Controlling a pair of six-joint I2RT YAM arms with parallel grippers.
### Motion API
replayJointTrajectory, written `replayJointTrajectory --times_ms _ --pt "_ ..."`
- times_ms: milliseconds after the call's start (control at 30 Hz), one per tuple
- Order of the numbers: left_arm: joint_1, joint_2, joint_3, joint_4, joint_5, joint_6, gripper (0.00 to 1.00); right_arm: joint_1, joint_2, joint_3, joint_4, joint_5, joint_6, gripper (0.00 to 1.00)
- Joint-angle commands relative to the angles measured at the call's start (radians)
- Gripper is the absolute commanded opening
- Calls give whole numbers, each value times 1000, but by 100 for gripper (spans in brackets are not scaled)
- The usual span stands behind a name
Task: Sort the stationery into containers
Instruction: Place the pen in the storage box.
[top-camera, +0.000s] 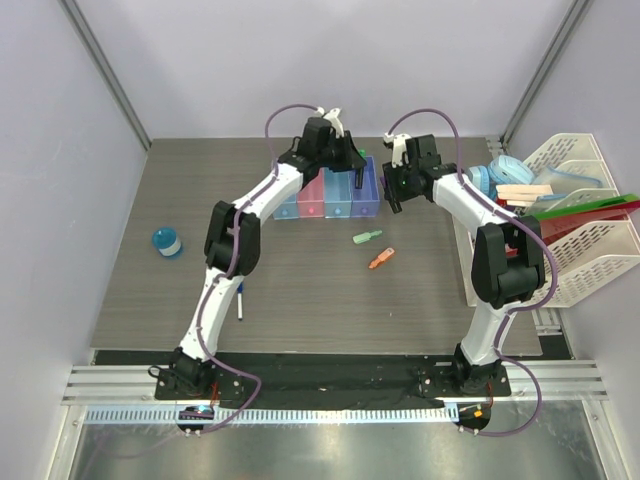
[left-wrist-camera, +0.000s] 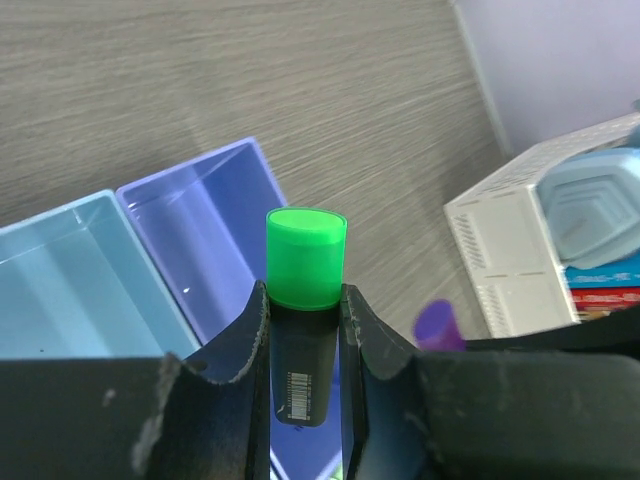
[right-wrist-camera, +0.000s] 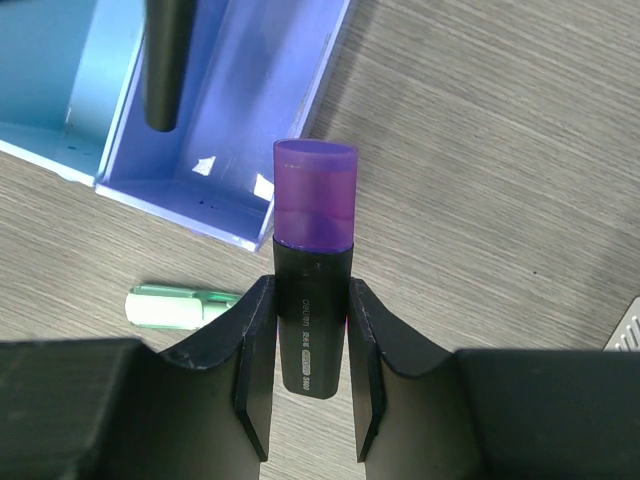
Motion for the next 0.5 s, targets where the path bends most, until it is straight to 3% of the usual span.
replayJointTrajectory --times_ms 0,33,133,200,300,467 --pt "-2 39 29 31 -16 44 25 -5 -41 7 42 7 -9 7" --pt "1 41 28 33 -8 47 27 -2 -41 10 43 7 -7 7" --pt "6 38 23 25 -13 48 47 -5 -36 22 43 -2 -1 7" --pt "10 29 15 26 -16 52 48 -4 -35 35 42 -2 2 6" --pt "24 4 17 34 -17 45 61 -4 -20 65 43 -8 5 6" --pt "53 -83 34 -8 6 56 62 -4 43 140 42 -23 22 4"
